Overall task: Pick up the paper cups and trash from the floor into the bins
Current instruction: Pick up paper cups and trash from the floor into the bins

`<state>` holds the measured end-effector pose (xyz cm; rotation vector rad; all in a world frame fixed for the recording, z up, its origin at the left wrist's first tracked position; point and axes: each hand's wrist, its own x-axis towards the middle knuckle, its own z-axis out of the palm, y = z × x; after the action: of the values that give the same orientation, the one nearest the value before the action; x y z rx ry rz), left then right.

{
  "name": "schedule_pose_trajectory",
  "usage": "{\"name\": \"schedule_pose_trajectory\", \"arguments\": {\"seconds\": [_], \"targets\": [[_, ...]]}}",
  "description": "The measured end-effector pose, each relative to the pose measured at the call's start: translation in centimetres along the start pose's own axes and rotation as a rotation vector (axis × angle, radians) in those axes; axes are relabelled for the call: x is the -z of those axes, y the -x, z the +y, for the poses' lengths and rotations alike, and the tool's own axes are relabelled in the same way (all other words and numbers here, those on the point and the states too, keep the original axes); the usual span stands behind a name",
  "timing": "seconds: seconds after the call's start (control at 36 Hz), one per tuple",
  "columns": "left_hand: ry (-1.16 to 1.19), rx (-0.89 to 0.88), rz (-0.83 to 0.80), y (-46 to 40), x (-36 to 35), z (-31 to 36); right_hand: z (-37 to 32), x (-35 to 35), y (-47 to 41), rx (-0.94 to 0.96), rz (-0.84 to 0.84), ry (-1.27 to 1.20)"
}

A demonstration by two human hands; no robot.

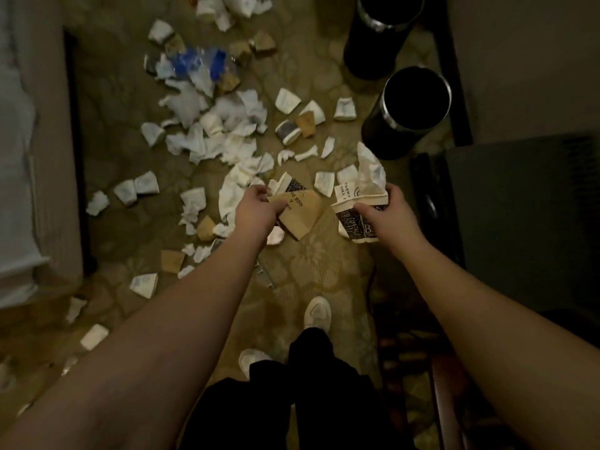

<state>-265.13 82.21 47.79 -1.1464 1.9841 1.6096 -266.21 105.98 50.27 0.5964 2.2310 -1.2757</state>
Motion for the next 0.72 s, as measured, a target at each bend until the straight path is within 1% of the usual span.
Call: {"name": "schedule_pose_trajectory", "arguments": {"seconds": [0.17, 0.36, 0.5, 0.61, 0.72], "targets": [[-0.074, -0.116, -0.023, -0.3, -4.8, 7.1, -3.0, 6.4, -2.8, 0.025, 0.085, -0.044], [-0.114, -0.219, -0.088, -3.6, -10.8, 13.8, -5.0, 12.2, -7.7, 0.007, 0.147, -0.040], [-0.187, -0.269, -0.135, -7.8, -15.6, 17.9, -6.5, 15.6, -13.0, -0.035, 0.193, -0.026], [-0.268, -0.293, -0.193, -12.4, -21.0, 21.1, -7.0, 17.2, -19.1, -0.104, 0.203, 0.004], [-0.355, -0.322, -0.265, -18.1, -26.5, 22.7, -6.5, 17.8, -26.0, -0.171, 0.205, 0.067]]}}
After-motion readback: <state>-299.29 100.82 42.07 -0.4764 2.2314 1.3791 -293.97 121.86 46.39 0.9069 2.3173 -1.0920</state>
